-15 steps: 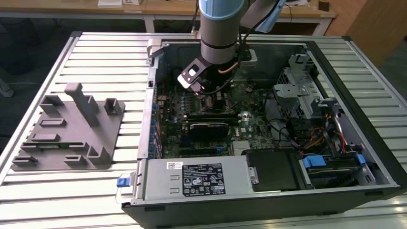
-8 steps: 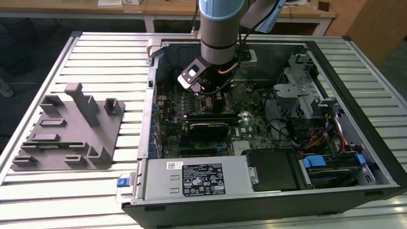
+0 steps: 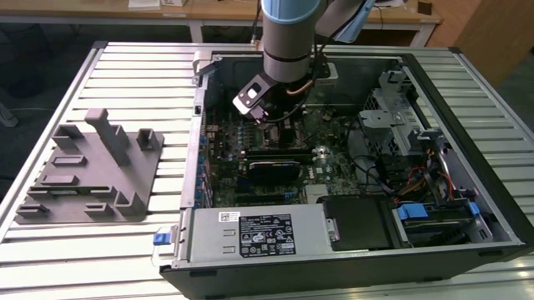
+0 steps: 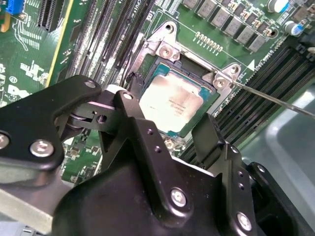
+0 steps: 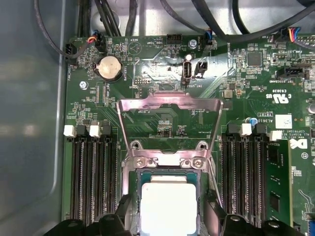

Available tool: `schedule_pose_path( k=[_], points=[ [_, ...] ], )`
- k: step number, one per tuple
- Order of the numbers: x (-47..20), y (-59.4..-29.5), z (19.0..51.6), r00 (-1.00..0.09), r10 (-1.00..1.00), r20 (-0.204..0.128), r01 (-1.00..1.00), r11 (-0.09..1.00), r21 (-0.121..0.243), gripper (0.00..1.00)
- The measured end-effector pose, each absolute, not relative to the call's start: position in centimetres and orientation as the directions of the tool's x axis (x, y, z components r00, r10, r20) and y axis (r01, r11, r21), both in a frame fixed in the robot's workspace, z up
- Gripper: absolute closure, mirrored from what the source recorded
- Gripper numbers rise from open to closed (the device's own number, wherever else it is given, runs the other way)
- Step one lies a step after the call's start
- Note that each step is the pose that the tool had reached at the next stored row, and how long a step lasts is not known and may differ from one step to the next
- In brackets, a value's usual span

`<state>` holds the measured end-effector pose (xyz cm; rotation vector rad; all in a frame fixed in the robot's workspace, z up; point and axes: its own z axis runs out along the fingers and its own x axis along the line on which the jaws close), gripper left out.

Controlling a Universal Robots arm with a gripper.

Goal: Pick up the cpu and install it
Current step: 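Place the cpu into insertion slot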

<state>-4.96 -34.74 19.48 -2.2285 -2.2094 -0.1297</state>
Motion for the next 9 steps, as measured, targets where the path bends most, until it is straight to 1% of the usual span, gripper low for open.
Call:
schedule_pose_path(
  k=[9],
  points=[
    [-4.96, -34.74, 20.19, 0.007, 0.998, 0.059, 0.998, -0.010, 0.058, 0.33]
  ],
)
